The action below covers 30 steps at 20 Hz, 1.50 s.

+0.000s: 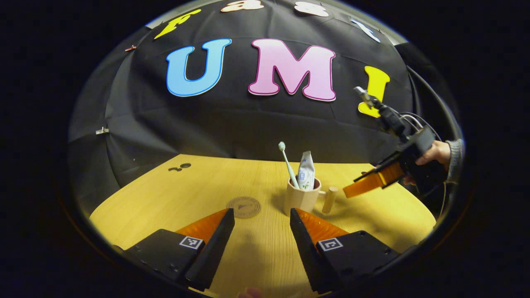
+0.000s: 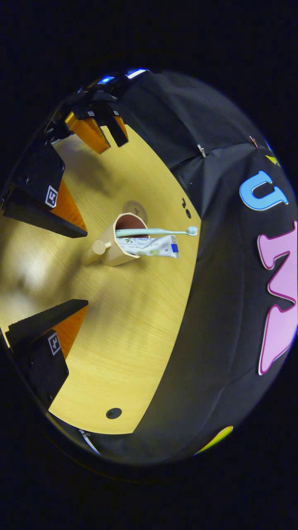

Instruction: Put the toothbrush and toothpaste on the desktop into the cup, then pick up the cup and place it on the coaster on the desktop.

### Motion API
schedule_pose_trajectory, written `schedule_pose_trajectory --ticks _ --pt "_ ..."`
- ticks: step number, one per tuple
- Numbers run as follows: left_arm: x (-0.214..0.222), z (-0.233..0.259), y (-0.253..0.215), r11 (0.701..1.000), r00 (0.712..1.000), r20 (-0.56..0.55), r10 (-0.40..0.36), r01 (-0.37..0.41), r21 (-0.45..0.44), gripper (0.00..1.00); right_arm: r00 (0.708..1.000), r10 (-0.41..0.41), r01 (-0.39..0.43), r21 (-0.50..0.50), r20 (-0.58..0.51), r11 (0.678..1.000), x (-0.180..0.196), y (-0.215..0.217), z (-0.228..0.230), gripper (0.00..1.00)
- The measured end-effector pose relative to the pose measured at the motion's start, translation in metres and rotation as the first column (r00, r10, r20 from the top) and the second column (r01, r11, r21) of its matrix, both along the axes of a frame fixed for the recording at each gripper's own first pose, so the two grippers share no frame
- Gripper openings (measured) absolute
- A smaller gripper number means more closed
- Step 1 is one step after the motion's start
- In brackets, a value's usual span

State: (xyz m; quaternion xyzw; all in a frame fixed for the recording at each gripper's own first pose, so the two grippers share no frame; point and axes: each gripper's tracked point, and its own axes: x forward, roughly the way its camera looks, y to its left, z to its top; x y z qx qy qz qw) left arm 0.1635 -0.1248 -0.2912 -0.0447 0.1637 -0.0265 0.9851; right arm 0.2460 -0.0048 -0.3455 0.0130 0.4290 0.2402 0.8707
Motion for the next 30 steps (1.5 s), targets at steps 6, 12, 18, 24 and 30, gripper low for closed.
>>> schedule_pose_trajectory --ticks 6,12,18,24,30 --pt "-0.038 -0.015 0.000 1.000 0.998 -0.057 0.006 -0.007 -0.015 0.86 0.997 0.065 -0.067 -0.070 -0.035 0.995 0.015 0.028 -0.021 0.90" --pt "-0.038 -0.020 0.009 0.997 0.996 -0.073 0.053 -0.056 -0.047 0.86 0.990 0.131 -0.137 -0.131 -0.054 0.982 0.019 0.049 -0.040 0.87" --pt "-0.040 -0.026 0.019 0.995 0.993 -0.085 0.082 -0.086 -0.047 0.86 0.982 0.178 -0.187 -0.181 -0.066 0.965 0.027 0.061 -0.045 0.82" --pt "-0.038 -0.032 0.025 0.993 0.991 -0.095 0.099 -0.105 -0.058 0.86 0.979 0.155 -0.179 -0.190 -0.133 0.965 0.020 0.065 -0.048 0.29" --pt "-0.035 -0.033 0.027 0.993 0.991 -0.096 0.095 -0.101 -0.063 0.86 0.971 0.217 -0.232 -0.189 -0.098 0.954 0.019 0.067 -0.046 0.18"
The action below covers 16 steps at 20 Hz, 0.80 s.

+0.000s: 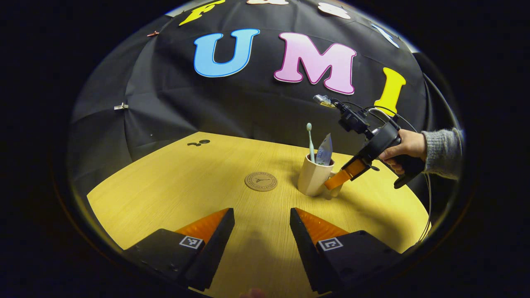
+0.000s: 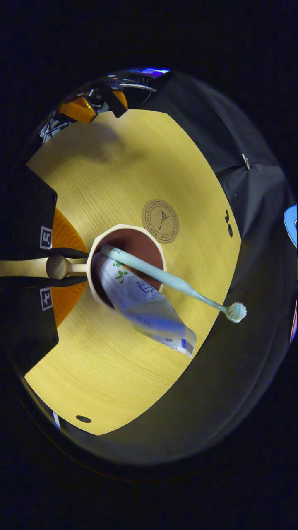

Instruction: Put the toothbrush and toothpaste on the desktop into the cup, then pick up the cup and place it on the coaster on the desktop.

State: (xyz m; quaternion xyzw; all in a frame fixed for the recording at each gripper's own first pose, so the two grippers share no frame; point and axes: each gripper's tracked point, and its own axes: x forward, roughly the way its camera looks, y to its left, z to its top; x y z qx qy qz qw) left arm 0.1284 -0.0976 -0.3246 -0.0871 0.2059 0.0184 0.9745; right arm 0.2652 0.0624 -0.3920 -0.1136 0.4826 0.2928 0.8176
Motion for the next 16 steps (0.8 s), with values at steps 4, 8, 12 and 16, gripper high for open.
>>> schedule_pose_trajectory --ticks 4,8,12,16 --pt "0.001 0.001 0.003 1.000 1.000 0.005 -0.006 0.006 -0.004 0.86 1.000 0.003 -0.004 0.010 0.013 1.000 -0.005 0.003 0.000 0.18" --pt "0.000 0.003 0.008 1.000 1.000 0.009 -0.004 0.004 -0.012 0.86 0.999 -0.015 0.014 0.026 0.037 1.000 -0.002 0.006 0.011 0.18" --pt "-0.003 0.007 0.014 1.000 1.000 0.014 -0.003 0.003 -0.010 0.86 0.998 -0.028 0.024 0.059 0.062 0.998 0.002 0.020 0.029 0.18" --pt "-0.012 0.013 0.026 1.000 1.000 0.021 0.008 -0.008 -0.009 0.86 0.995 -0.008 0.001 0.073 0.096 0.997 0.008 0.046 0.044 0.18"
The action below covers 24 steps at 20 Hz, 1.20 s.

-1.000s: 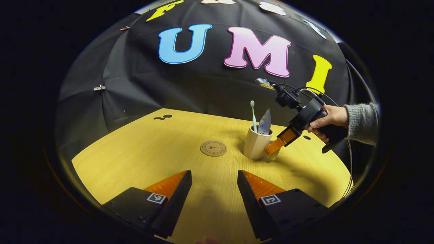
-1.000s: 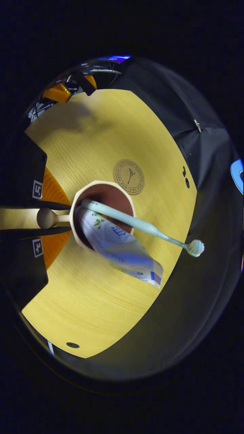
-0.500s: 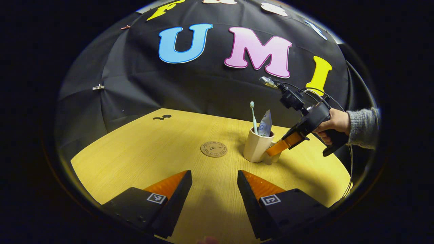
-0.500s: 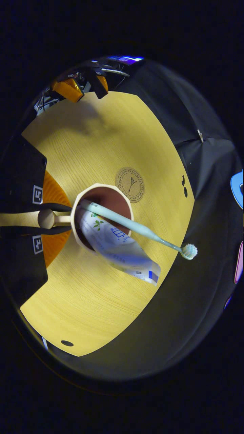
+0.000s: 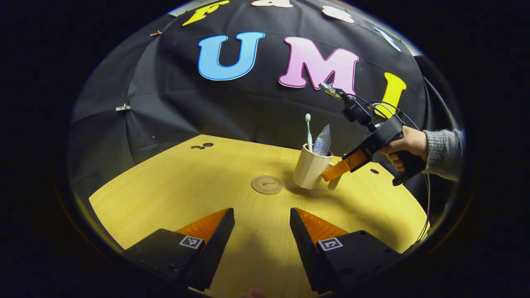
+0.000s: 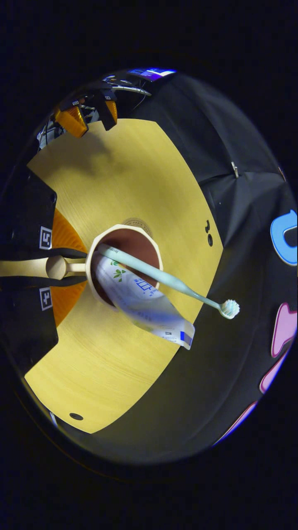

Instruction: Put the toothbrush and toothpaste on the desktop into the cup, then pick up the cup and place it on the coaster on the desktop.

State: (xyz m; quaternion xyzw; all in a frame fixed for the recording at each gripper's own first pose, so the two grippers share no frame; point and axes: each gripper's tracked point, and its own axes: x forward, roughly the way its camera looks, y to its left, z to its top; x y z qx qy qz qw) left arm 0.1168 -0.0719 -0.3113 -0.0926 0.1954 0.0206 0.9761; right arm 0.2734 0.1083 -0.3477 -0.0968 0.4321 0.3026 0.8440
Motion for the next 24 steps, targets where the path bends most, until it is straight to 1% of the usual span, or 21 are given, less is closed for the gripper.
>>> schedule_pose_trajectory --ticks 4,9,13,18,24 --pt "-0.016 0.001 0.013 1.000 1.000 -0.007 0.023 -0.023 -0.013 0.86 0.999 0.032 -0.034 0.033 0.038 0.999 0.007 0.036 0.012 0.18" --pt "-0.036 -0.005 0.024 0.998 0.998 -0.028 0.056 -0.057 -0.031 0.86 0.997 0.075 -0.075 0.020 0.030 0.997 0.014 0.075 0.001 0.18" --pt "-0.045 -0.012 0.031 0.996 0.996 -0.042 0.077 -0.079 -0.049 0.86 0.995 0.097 -0.097 -0.002 0.030 0.995 0.011 0.082 -0.003 0.18" --pt "-0.049 -0.017 0.040 0.994 0.994 -0.052 0.093 -0.096 -0.055 0.86 0.995 0.096 -0.095 -0.039 0.025 0.995 0.021 0.091 -0.022 0.18" --pt "-0.043 -0.022 0.042 0.993 0.993 -0.056 0.101 -0.104 -0.060 0.86 0.996 0.084 -0.084 -0.032 0.002 0.996 0.023 0.091 -0.028 0.18"
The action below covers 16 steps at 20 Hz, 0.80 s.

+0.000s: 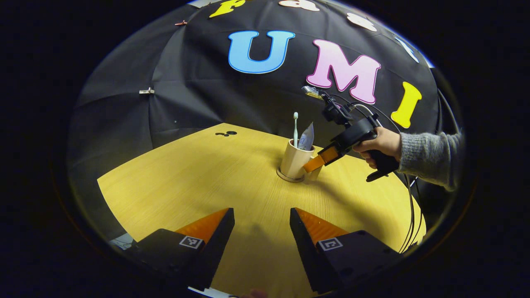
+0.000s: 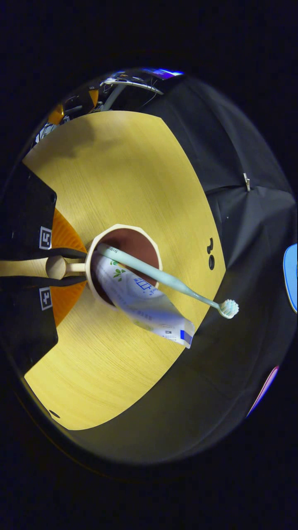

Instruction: Put the toothbrush and toothpaste on the desktop into the cup, then pick up the cup and place it on the coaster on the desktop.

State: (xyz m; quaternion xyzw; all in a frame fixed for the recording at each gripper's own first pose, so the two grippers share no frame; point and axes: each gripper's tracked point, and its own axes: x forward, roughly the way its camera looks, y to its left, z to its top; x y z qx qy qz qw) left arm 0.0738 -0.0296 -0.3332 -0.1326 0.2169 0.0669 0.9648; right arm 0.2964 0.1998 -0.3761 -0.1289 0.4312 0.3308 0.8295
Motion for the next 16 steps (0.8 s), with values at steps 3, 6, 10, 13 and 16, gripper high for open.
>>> schedule_pose_trajectory --ticks 3,6,10,13,16 --pt "0.003 0.000 0.000 1.000 1.000 0.000 -0.001 0.001 0.000 0.86 1.000 -0.005 0.005 0.004 -0.008 1.000 -0.001 -0.002 0.000 0.18" --pt "0.005 0.000 -0.001 1.000 1.000 0.002 -0.004 0.004 -0.002 0.86 1.000 0.007 -0.007 -0.003 0.001 1.000 -0.001 -0.001 -0.001 0.18" --pt "0.008 0.004 -0.004 1.000 1.000 0.018 -0.011 0.011 0.001 0.86 1.000 0.002 -0.002 0.011 -0.006 1.000 -0.002 -0.001 0.001 0.23" --pt "0.008 0.005 -0.006 1.000 1.000 0.018 -0.019 0.019 0.001 0.86 1.000 -0.002 0.001 0.021 0.015 1.000 -0.005 -0.006 0.009 0.30" --pt "0.006 0.005 -0.006 1.000 1.000 0.015 -0.018 0.018 0.003 0.86 1.000 0.004 -0.004 0.022 0.020 1.000 -0.006 -0.003 0.011 0.47"
